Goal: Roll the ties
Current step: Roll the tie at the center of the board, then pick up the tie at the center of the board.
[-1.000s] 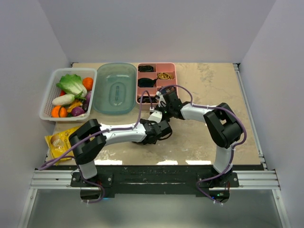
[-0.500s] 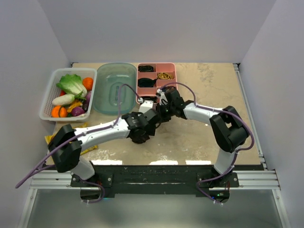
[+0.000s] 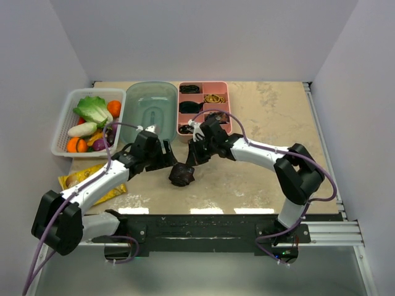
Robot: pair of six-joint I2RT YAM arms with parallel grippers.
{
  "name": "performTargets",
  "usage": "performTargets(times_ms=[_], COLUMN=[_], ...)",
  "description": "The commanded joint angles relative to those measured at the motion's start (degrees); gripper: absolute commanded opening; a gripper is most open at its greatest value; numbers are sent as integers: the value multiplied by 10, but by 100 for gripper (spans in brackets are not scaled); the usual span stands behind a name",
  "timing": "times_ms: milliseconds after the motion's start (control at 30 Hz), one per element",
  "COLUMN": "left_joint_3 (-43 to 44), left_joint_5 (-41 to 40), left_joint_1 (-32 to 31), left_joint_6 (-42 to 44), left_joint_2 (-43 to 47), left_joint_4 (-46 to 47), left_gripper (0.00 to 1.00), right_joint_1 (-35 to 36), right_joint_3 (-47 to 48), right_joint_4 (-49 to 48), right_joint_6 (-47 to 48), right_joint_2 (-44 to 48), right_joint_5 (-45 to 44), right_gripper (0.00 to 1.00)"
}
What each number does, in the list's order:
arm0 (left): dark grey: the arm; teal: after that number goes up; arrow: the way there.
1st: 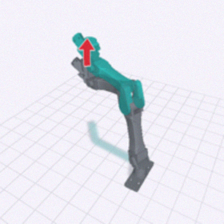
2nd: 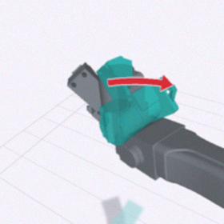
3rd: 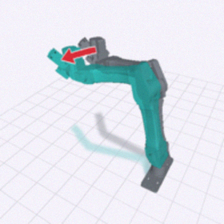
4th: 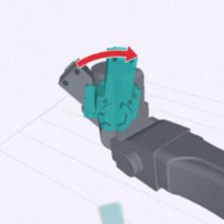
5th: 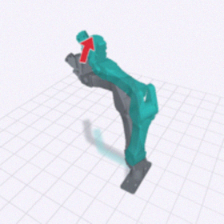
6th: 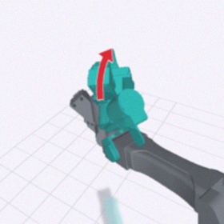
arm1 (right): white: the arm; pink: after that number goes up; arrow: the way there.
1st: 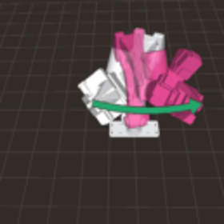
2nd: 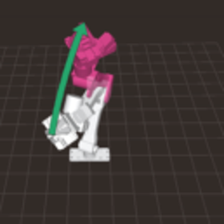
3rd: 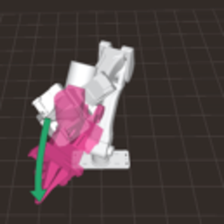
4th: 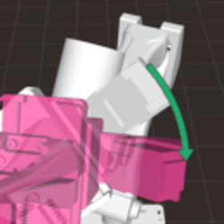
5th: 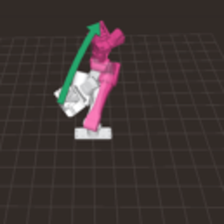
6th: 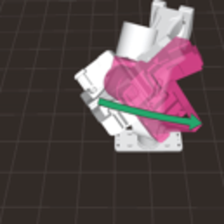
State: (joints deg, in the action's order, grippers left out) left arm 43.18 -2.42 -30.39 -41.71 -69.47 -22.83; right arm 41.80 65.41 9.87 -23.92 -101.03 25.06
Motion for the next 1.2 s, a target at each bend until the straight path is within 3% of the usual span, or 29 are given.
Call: performTargets(times_ms=[0, 300, 633, 1000, 1167], left_joint_3=[-58, -118, -129, -169, -188], left_joint_5=[176, 260, 255, 342, 380], left_joint_1=[66, 89, 90, 87, 80], left_joint_6=[8, -11, 5, -5, -28], left_joint_2=[19, -28, -64, -96, -115], left_joint_4=[102, 190, 203, 302, 371], left_gripper=[79, 79, 79, 79, 74], right_joint_1=[32, 54, 54, 53, 53], right_joint_3=[28, 6, -49, -67, -66], right_joint_4=[0, 0, 12, 8, 5], right_joint_6=[9, 13, 41, 39, 35], right_joint_2=[21, 8, 5, 11, 9], right_joint_5=[-2, -18, -68, -84, -85], right_gripper=[0, 0, 0, 0, 0])
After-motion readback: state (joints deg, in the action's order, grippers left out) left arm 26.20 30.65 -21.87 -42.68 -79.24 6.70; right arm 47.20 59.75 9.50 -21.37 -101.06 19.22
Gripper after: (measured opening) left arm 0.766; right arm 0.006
